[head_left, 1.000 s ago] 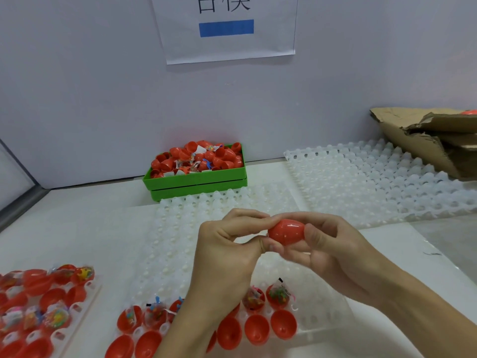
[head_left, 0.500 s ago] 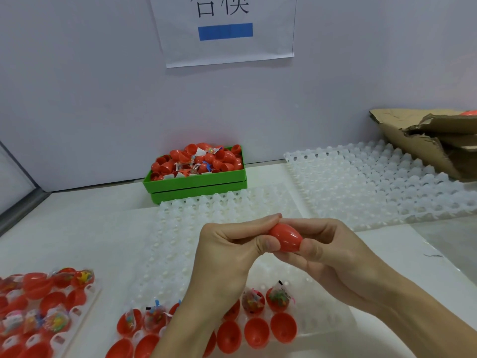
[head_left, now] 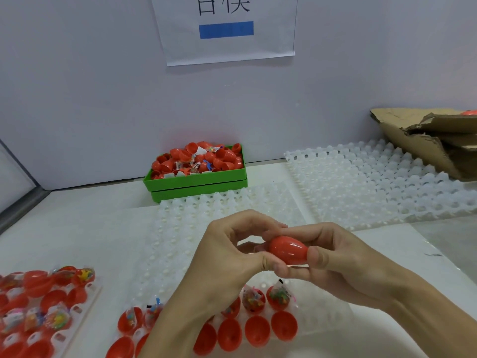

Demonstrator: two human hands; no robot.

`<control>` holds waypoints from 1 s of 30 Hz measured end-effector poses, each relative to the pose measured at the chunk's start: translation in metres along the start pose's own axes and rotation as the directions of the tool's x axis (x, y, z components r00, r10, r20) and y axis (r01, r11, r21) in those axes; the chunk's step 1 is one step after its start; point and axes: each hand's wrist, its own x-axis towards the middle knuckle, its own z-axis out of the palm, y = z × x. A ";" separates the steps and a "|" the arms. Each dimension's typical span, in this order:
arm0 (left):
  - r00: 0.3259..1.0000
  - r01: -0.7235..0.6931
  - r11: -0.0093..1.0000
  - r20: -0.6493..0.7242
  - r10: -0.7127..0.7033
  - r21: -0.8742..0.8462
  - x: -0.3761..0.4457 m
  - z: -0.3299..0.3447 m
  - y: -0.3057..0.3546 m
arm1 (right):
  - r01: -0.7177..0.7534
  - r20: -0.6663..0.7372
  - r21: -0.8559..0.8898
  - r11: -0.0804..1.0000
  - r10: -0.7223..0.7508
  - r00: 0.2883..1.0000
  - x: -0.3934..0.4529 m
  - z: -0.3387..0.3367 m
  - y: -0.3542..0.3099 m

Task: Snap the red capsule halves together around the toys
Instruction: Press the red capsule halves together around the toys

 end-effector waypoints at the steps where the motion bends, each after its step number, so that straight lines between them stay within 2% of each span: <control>1: 1.000 0.005 1.000 0.020 -0.005 0.001 0.000 0.001 0.001 | -0.012 0.008 -0.026 1.000 0.012 1.000 -0.001 0.000 -0.002; 4: 0.999 0.010 0.999 0.038 -0.008 -0.032 0.000 0.002 0.000 | -0.013 -0.001 -0.084 0.996 0.013 1.000 -0.001 0.001 -0.005; 7: 1.000 0.012 0.999 -0.004 -0.013 -0.034 0.000 0.003 -0.001 | -0.027 -0.192 -0.111 0.993 0.005 0.981 -0.001 0.001 -0.003; 10: 0.998 0.013 1.000 -0.068 -0.012 0.023 0.000 0.005 -0.002 | 0.007 -0.342 -0.275 0.962 -0.105 0.934 0.000 0.002 -0.001; 13: 0.991 0.020 0.998 -0.130 -0.012 0.066 0.000 0.008 -0.001 | 0.051 -0.417 -0.357 0.933 -0.208 0.885 0.002 0.004 0.002; 16: 0.982 0.033 0.998 -0.188 -0.022 0.052 0.000 0.009 -0.002 | 0.084 -0.438 -0.380 0.921 -0.259 0.861 0.002 0.007 0.006; 30: 0.963 0.059 0.990 -0.268 -0.023 0.128 -0.002 0.012 -0.002 | 0.142 -0.426 -0.434 0.890 -0.342 0.838 0.003 0.015 0.006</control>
